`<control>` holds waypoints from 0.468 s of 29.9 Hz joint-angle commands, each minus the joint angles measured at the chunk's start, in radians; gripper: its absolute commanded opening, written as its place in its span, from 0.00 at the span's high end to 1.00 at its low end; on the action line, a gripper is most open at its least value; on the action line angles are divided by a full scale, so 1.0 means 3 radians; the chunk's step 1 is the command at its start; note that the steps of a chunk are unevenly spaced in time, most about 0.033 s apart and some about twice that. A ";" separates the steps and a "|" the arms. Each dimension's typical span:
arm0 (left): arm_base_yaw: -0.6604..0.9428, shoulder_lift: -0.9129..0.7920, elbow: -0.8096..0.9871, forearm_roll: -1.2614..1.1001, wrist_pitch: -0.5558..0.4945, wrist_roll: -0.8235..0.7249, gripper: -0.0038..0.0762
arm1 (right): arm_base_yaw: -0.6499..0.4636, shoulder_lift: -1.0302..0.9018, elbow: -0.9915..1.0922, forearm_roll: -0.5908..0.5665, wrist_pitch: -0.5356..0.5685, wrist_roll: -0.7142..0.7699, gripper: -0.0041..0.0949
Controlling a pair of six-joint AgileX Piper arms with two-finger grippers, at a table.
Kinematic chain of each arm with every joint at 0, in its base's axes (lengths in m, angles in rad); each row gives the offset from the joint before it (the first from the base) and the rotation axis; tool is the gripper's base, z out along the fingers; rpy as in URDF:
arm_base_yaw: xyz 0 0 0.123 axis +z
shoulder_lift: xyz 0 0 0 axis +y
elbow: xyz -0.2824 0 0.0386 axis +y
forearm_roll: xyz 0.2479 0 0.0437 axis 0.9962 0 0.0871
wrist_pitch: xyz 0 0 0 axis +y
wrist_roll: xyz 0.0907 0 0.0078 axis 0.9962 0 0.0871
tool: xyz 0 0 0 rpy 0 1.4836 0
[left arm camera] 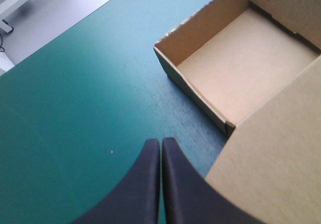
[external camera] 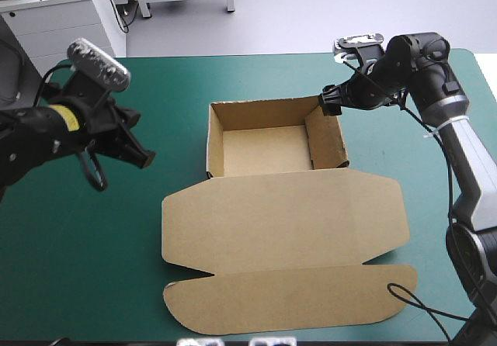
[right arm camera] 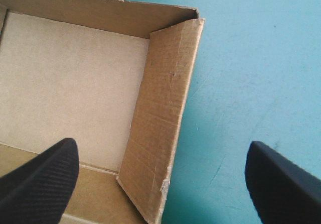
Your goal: Fold the box
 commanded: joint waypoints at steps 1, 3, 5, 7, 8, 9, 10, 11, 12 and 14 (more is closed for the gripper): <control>-0.0028 -0.0424 0.0390 -0.0003 0.0124 0.0000 0.96 | -0.0016 -0.0173 -0.0093 0.0005 0.0002 -0.0036 0.12; -0.0028 -0.0603 0.0649 -0.0003 0.0124 0.0000 0.96 | -0.0016 -0.0173 -0.0093 0.0005 0.0002 -0.0036 0.12; -0.0028 -0.0791 0.0986 -0.0003 0.0124 -0.0007 0.96 | -0.0016 -0.0173 -0.0093 0.0005 0.0002 -0.0036 0.12; -0.0028 -0.0940 0.1324 -0.0010 0.0124 -0.0022 0.96 | -0.0016 -0.0173 -0.0093 0.0005 0.0002 -0.0036 0.12; -0.0028 -0.1004 0.1458 -0.0010 0.0124 -0.0033 0.96 | -0.0016 -0.0173 -0.0093 0.0005 0.0002 -0.0036 0.12; -0.0028 -0.1091 0.1659 -0.0010 0.0124 -0.0071 0.96 | -0.0016 -0.0173 -0.0093 0.0005 0.0002 -0.0036 0.12; -0.0028 -0.1143 0.1789 -0.0010 0.0118 -0.0094 0.96 | -0.0016 -0.0173 -0.0090 0.0005 0.0002 -0.0036 0.12; -0.0028 -0.1200 0.1951 -0.0018 0.0118 -0.0107 0.96 | -0.0016 -0.0167 -0.0084 0.0005 0.0002 -0.0036 0.12; -0.0028 -0.1244 0.2076 -0.0018 0.0111 -0.0143 0.96 | -0.0016 -0.0158 -0.0077 0.0005 0.0002 -0.0036 0.12; -0.0028 -0.1334 0.2343 -0.0018 0.0085 -0.0253 0.96 | -0.0016 -0.0116 -0.0070 0.0005 0.0002 -0.0036 0.12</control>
